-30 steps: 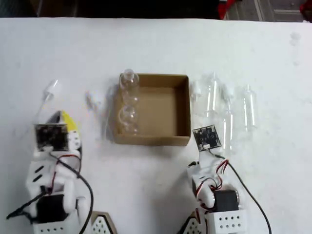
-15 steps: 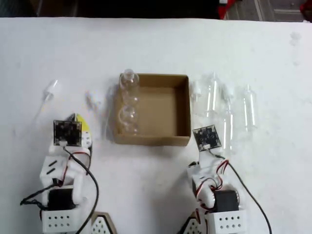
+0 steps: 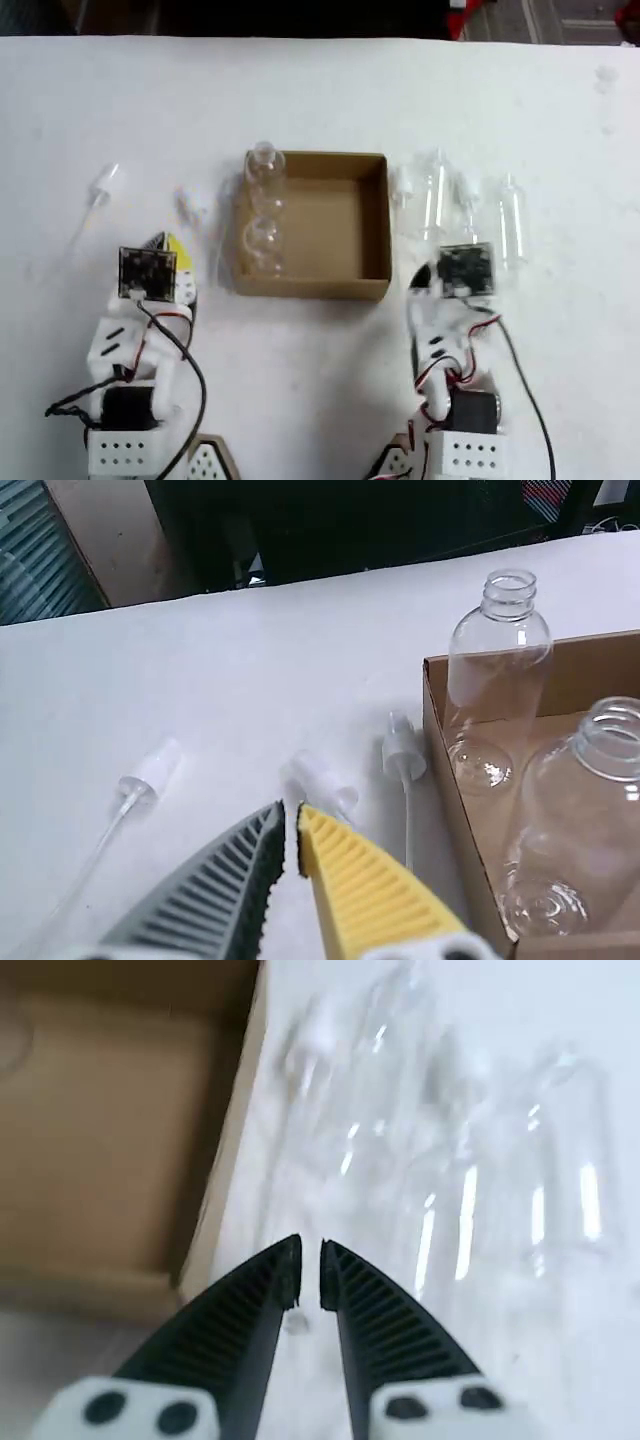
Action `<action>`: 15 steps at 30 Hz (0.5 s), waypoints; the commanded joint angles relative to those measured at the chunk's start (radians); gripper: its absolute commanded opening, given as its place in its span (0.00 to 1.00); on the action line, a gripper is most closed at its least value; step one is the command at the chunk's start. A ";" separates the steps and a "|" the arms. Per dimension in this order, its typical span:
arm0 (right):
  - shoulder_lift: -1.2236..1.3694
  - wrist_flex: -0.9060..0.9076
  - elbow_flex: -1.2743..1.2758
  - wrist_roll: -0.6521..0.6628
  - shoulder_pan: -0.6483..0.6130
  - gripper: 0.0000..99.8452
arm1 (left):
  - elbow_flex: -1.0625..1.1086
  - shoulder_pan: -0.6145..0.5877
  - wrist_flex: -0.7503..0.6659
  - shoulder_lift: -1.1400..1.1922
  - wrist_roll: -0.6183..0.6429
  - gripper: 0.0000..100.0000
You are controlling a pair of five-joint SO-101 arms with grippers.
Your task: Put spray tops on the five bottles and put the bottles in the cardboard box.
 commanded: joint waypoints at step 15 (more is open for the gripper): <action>-0.005 -0.140 0.009 0.184 0.245 0.02 | -0.009 0.016 -0.020 -0.012 0.003 0.03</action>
